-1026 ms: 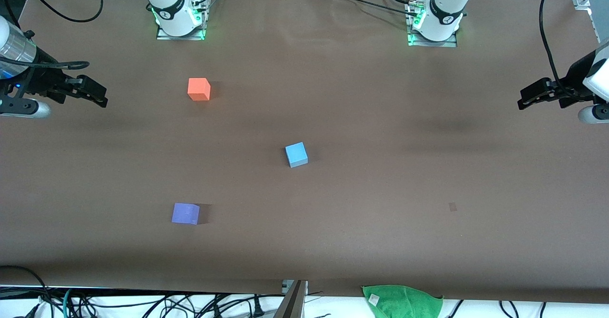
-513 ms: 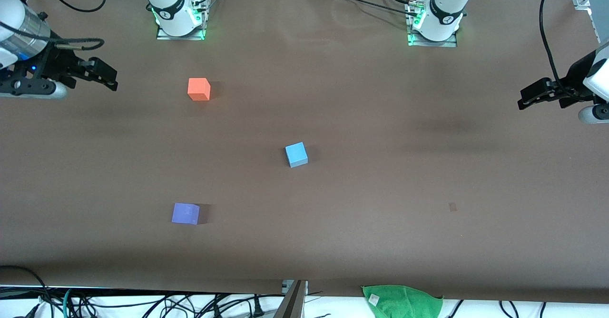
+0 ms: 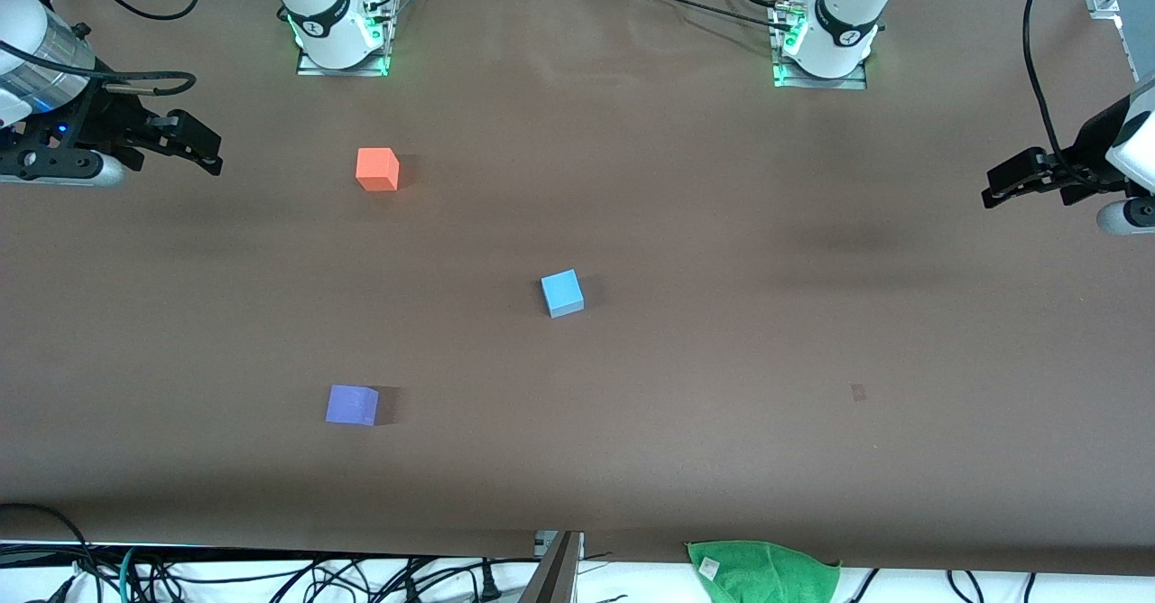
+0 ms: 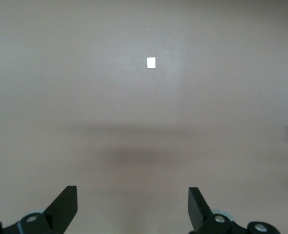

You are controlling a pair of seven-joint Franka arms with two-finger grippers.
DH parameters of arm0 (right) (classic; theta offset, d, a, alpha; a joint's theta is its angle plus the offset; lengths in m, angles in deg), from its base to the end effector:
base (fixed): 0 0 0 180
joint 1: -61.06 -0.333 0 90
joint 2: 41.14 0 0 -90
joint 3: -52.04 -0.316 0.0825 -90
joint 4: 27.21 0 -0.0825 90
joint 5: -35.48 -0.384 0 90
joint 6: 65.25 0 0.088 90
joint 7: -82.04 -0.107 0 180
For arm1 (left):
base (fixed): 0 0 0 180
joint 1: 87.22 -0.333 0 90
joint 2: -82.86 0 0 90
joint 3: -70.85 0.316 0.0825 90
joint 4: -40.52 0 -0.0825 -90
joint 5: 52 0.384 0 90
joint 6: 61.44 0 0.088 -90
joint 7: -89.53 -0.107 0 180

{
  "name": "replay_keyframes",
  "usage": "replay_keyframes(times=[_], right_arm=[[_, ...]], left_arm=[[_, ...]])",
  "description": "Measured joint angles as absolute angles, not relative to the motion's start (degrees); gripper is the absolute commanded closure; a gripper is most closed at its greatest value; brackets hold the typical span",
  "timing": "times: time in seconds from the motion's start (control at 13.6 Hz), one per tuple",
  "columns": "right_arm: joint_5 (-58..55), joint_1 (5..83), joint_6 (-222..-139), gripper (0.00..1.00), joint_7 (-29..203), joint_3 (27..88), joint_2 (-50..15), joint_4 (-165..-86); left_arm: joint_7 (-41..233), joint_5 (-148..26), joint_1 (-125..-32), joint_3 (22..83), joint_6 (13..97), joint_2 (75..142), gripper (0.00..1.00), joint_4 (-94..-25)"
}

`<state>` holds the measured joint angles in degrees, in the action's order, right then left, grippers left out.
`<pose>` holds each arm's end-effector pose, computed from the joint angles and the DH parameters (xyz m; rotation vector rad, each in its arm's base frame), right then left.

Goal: Place blue block between orange and purple blocks

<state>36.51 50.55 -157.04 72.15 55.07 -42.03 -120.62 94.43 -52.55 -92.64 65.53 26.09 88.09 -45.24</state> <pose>0.5471 0.0697 0.6077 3.1220 -0.0646 -0.0157 0.5776 0.0025 0.6041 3.1216 0.1363 -0.0949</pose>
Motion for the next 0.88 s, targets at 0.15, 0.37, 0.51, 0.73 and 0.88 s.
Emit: replay_keyframes(times=[0.15, 0.37, 0.51, 0.73, 0.88], right_arm=[[36.5, 50.6, -157.2, 0.0, 72.2, 55.1, -42.0, -120.5], [36.7, 50.6, -157.3, 0.0, 72.2, 55.1, -42.0, -120.4], [36.8, 50.7, -157.6, 0.0, 72.2, 55.3, -42.0, -120.4], [36.8, 50.9, -157.7, 0.0, 72.2, 55.3, -41.8, -120.4], [36.8, 50.4, -157.7, 0.0, 72.2, 55.0, -40.2, -120.5]], left_arm=[[94.4, -52.5, -92.7, 65.6, 26.1, 88.1, 0.0, -45.2], [94.4, -52.5, -92.7, 65.6, 26.1, 88.1, 0.0, -45.2], [94.4, -52.5, -92.7, 65.6, 26.1, 88.2, 0.0, -45.2], [94.4, -52.5, -92.7, 65.6, 26.1, 88.6, 0.0, -45.2], [94.4, -52.5, -92.8, 65.6, 26.1, 88.9, 0.0, -45.2]])
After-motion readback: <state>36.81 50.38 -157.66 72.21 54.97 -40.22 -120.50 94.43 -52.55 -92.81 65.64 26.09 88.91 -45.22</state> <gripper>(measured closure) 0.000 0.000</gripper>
